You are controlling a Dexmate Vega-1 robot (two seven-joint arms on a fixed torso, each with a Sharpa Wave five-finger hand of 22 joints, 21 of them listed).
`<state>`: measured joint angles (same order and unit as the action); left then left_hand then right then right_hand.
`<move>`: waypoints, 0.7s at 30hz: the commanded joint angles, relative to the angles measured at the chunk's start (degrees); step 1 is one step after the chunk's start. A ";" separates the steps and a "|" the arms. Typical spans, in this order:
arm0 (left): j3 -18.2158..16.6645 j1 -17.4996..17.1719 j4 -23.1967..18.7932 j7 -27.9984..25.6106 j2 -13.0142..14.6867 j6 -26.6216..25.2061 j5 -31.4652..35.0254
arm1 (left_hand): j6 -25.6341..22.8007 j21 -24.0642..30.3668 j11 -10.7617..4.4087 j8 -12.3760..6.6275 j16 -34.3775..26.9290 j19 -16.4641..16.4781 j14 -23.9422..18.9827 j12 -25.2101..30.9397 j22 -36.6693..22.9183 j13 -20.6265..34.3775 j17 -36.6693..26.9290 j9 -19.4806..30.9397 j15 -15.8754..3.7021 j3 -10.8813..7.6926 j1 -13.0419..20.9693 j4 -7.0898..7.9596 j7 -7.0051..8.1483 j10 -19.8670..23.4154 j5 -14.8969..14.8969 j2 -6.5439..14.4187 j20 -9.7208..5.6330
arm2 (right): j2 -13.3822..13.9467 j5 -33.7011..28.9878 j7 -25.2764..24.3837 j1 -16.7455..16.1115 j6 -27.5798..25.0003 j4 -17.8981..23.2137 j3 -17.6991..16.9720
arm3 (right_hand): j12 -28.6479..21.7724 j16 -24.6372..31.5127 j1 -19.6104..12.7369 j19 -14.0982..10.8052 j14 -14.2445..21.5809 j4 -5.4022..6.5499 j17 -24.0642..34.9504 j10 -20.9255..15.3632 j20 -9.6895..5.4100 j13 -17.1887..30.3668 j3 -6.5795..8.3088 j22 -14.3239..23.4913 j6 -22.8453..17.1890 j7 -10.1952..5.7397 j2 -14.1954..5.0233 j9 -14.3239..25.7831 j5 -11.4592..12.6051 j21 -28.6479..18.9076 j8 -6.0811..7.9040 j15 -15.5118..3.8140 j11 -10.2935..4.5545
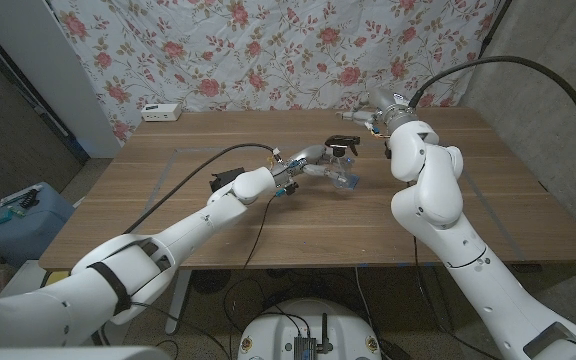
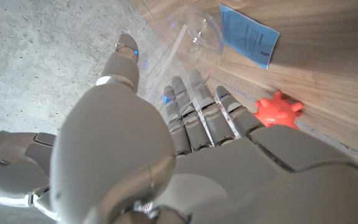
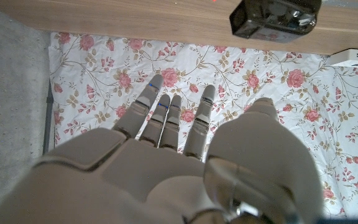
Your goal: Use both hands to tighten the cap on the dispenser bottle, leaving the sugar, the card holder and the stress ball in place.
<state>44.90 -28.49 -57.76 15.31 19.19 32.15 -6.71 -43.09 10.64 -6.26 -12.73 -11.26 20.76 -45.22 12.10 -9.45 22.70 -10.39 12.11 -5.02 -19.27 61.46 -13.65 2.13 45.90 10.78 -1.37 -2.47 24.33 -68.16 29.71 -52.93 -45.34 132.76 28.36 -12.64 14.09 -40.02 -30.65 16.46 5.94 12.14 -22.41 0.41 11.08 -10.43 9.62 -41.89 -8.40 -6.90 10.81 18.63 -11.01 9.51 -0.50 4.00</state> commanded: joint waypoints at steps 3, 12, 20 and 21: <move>-1.03 -1.00 -3.07 -0.91 1.67 -1.64 -0.20 | -6.36 0.06 -0.15 -0.24 -0.19 0.20 -0.14 0.10 -0.17 0.09 -0.07 0.18 -3.30 -5.13 -3.82 4.86 1.10 0.34 0.30 7.27 -1.20 | 3.18 12.30 -11.34 -0.30 -3.54 0.20 0.15 | 0.77 -0.70 0.64 -0.18 -0.26 0.46 0.12 0.89 -0.82 0.09 0.12 0.07 3.95 -3.12 -0.64 0.05 -0.68 0.13 0.17 0.14 0.20; -1.78 -2.61 -6.26 -2.78 2.73 -3.72 -0.08 | -6.13 -0.25 -0.42 -0.12 0.07 -0.90 -0.11 -0.04 -0.18 -0.18 0.19 0.17 -3.81 -5.24 -4.06 4.83 1.74 0.35 0.28 6.93 0.08 | 5.15 23.47 -21.05 -1.32 -3.09 0.08 -1.21 | 1.60 -2.01 1.80 0.56 -1.73 0.68 -0.12 2.76 -1.78 -0.09 0.08 -0.02 10.86 -1.80 -1.30 -0.18 -2.06 0.32 0.34 0.73 -0.13; -2.84 -4.77 -10.67 -5.33 4.41 -6.72 0.18 | -6.18 -0.37 -0.59 -0.11 0.27 -1.60 -0.08 -0.11 -0.19 -0.38 0.37 0.16 -4.08 -5.29 -4.35 4.85 1.92 0.40 0.25 6.60 0.66 | 7.46 33.56 -28.14 -2.31 -1.67 -0.04 -2.66 | 1.71 -2.33 2.04 1.03 -2.49 0.76 -0.10 3.22 -2.45 -0.13 0.20 -0.06 12.07 -0.33 -1.61 -0.24 -2.25 0.47 0.36 0.49 -0.14; -2.96 -5.00 -11.17 -5.58 4.62 -7.04 0.20 | -6.09 -0.41 -0.59 -0.06 0.32 -1.78 -0.01 -0.13 -0.20 -0.42 0.39 0.15 -4.16 -5.29 -4.43 4.88 1.90 0.39 0.24 6.57 1.00 | 7.65 34.62 -29.07 -2.41 -1.63 -0.11 -2.75 | 1.69 -2.30 2.10 1.02 -2.44 0.79 -0.09 3.20 -2.50 -0.13 0.21 -0.06 12.18 -0.22 -1.66 -0.25 -2.28 0.46 0.37 0.39 -0.19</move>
<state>43.10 -31.11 -63.84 12.35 21.83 28.48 -6.76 -43.09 10.36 -6.28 -12.70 -11.00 19.51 -45.22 12.09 -9.46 22.28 -9.87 12.11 -5.01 -19.27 61.46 -13.65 2.13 45.89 10.78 -1.37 -1.65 29.29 -46.57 10.81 -54.05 -48.30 132.87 27.33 -11.00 11.86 -38.20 -29.28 14.29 6.64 11.98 -19.51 -1.52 10.92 -10.20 9.62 -30.02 -8.97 -8.40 10.38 16.52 -10.78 9.52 0.00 3.79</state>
